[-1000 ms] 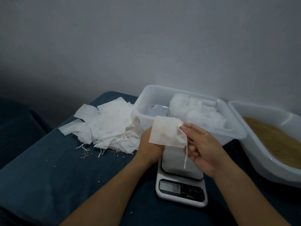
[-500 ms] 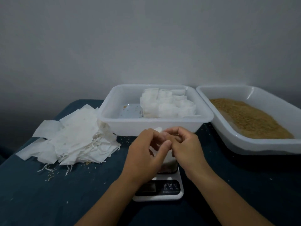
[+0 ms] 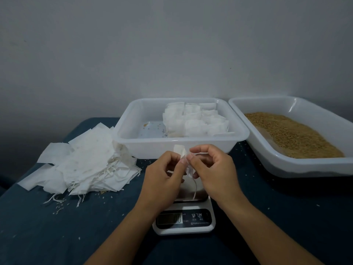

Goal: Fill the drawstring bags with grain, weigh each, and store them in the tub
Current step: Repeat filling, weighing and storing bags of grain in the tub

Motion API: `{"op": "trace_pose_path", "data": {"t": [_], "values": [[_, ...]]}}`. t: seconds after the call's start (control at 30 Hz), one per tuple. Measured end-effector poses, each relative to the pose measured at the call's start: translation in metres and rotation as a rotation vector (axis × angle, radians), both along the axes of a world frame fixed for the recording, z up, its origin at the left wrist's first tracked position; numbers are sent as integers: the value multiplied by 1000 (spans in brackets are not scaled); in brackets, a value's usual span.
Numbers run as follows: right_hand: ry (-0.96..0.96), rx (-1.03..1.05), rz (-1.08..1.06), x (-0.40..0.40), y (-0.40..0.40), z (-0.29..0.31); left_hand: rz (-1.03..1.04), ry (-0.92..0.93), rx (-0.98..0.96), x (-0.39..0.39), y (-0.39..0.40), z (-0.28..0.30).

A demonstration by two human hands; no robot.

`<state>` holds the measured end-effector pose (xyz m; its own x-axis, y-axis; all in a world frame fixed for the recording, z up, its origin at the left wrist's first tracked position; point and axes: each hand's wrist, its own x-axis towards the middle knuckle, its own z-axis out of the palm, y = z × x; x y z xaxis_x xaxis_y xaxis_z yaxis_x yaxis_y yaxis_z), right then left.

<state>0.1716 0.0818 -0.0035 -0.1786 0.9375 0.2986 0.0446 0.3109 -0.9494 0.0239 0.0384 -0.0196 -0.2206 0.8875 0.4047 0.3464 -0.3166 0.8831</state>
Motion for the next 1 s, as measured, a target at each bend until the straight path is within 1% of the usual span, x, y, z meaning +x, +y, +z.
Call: {"op": "trace_pose_path", "data": {"t": [0.13, 0.23, 0.27, 0.33, 0.37, 0.43, 0.47, 0.5, 0.57, 0.63, 0.7, 0.83, 0.9, 1.0], "values": [[-5, -5, -40, 4, 3, 1, 81, -20, -16, -4, 2, -1], [-72, 37, -72, 6, 5, 1, 151, 32, -8, -6, 2, 0], [-120, 86, -92, 6, 5, 0, 179, 62, 7, -6, 2, 0], [-228, 265, -104, 10, 4, 2, 228, 115, 46, -8, 2, 2], [-271, 378, -61, 12, 5, 4, 244, 139, 62, -9, 1, 2], [-380, 598, 112, 19, 5, 7, 256, 184, 86, -11, 1, 4], [-456, 672, 187, 22, 7, 8, 258, 201, 96, -12, 0, 5], [-539, 725, 221, 24, 9, 9, 257, 212, 101, -12, -1, 6], [-672, 797, 182, 27, 15, 11, 252, 205, 97, -14, -2, 9], [-744, 833, 125, 29, 17, 13, 233, 172, 80, -17, -2, 11], [-762, 848, 125, 30, 18, 14, 193, 152, 54, -21, -2, 12], [-765, 822, 170, 28, 13, 14, 150, 226, 65, -25, -5, 15], [-808, 815, 134, 24, 11, 14, 150, 262, 83, -25, -5, 15], [-862, 797, 52, 22, 13, 16, 149, 231, 60, -25, -6, 15]]}}
